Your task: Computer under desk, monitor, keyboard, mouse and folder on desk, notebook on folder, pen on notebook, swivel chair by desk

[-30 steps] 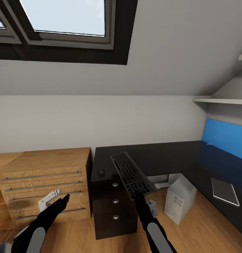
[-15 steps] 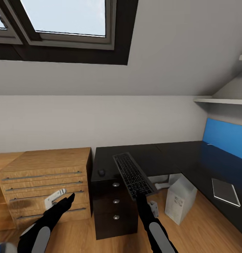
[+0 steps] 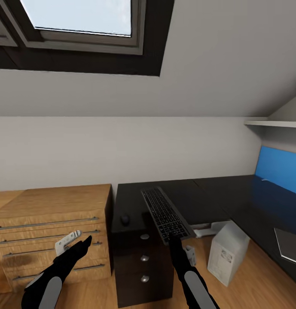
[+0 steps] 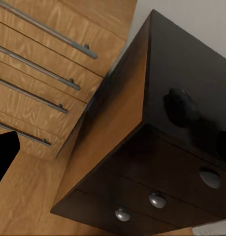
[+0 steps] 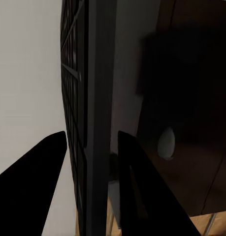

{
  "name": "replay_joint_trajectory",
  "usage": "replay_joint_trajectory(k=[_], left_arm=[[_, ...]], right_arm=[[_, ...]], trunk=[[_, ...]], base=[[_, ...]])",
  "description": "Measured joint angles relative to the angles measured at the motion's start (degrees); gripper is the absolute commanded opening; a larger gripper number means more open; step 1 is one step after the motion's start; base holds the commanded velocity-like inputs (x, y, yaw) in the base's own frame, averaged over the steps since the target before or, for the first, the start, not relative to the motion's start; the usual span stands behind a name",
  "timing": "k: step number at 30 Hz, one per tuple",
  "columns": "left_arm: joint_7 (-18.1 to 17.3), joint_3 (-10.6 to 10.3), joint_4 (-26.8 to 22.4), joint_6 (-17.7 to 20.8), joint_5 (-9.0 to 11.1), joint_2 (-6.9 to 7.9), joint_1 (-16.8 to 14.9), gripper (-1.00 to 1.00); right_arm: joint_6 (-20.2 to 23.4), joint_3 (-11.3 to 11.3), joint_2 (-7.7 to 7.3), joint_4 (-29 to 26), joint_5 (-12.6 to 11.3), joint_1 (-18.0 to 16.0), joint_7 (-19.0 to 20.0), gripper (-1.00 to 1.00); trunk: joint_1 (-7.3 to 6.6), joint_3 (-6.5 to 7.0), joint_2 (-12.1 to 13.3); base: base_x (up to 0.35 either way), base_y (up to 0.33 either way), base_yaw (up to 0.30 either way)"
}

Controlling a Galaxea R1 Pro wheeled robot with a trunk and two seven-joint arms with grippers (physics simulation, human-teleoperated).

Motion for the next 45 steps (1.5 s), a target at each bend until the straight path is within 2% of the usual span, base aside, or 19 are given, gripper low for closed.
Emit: replay_joint_trajectory(k=[8,13,26,37,45], left_arm=[[0.00,0.56,0.00,-0.05,-0.01,0.71,0.00,1.00],[0.00,0.66,0.00,-0.09,-0.01,0.88,0.00,1.00],[0.00,0.68,0.01,-0.34,-0.01,0.90,0.00,1.00],[-0.08,0.66,0.01,-0.52,0.00,0.89,0.00,1.00],[-0.06,0.68,0.01,-0.52,-0.01,0.89,0.00,1.00]], right_arm=[[0.00,0.16,0.04,0.82,-0.12,0.01,-0.09,-1.00],[0.00,0.30,0.23,4.71,-0.33,0.01,-0.07,-1.00],[-0.04,0.10,0.22,5.58,-0.56,0.00,-0.02,-1.00],[-0.08,-1.75,0.20,5.58,-0.64,-0.01,-0.03,-1.00],[-0.07,-1.88,0.11,5.54,-0.65,-0.01,-0.03,-1.00]], trunk=[[0.01,0.00,0.00],[0.02,-0.01,0.00],[0.04,0.00,0.00],[0.02,0.00,0.00],[0.04,0.00,0.00]], base=[[0.269,0.234,0.000],[0.162,0.180,0.000],[0.015,0.010,0.000],[0.123,0.000,0.000],[0.010,0.000,0.000]])
